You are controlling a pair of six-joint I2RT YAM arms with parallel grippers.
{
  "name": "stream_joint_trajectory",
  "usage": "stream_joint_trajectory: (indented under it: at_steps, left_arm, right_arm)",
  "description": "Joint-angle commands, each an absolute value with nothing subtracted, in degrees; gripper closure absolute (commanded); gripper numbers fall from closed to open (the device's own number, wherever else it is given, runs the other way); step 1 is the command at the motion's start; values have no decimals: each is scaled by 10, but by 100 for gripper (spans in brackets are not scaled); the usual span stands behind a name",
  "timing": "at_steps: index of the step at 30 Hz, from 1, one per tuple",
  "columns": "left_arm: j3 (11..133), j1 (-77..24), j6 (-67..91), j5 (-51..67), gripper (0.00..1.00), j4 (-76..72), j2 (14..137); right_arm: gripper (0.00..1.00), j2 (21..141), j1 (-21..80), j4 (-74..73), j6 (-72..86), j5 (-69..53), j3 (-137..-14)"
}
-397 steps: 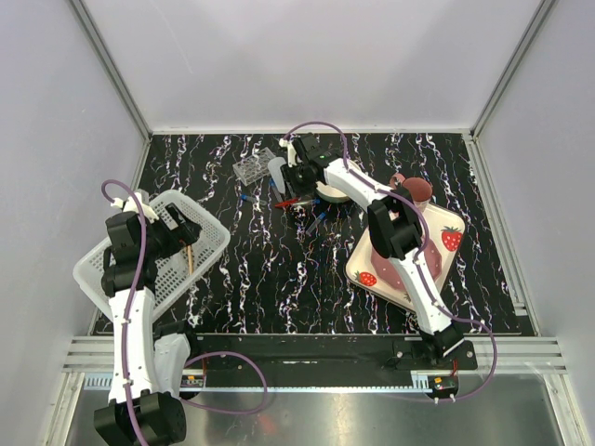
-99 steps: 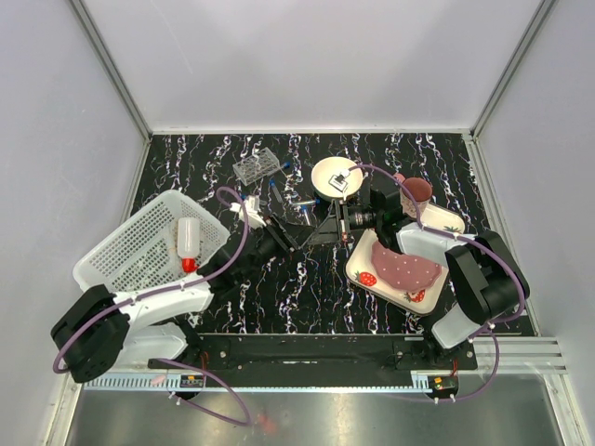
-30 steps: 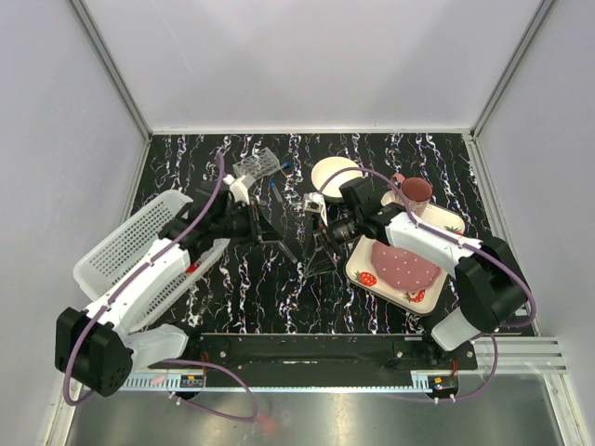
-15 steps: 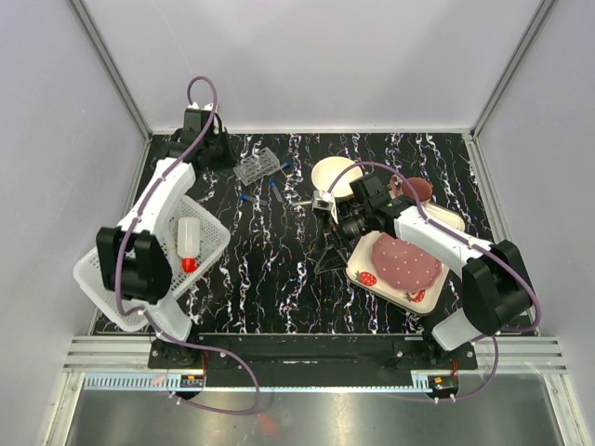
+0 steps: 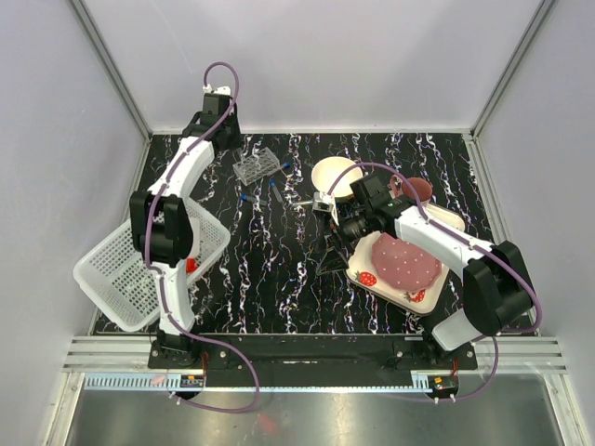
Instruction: Organize the chemistry lab equipment
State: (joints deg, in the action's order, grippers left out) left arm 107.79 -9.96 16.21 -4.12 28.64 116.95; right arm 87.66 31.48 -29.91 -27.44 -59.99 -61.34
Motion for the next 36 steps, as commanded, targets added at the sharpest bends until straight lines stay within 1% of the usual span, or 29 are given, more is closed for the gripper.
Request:
stream_joint_trajectory:
  at_steps: [1, 6, 15, 36]
  left_arm:
    - [1135, -95, 144, -70, 92, 242, 1194]
    - [1149, -95, 138, -78, 92, 240, 1226]
    - [1139, -96, 132, -98, 92, 242, 1254]
    - [1128, -95, 135, -97, 92, 243, 1279]
  right_arm:
    - [9, 877, 313, -311, -292, -598, -641]
    - [9, 881, 313, -315, -295, -596, -642]
    - [9, 885, 313, -320, -301, -591, -645]
    - [9, 887, 312, -325, -306, -588, -647]
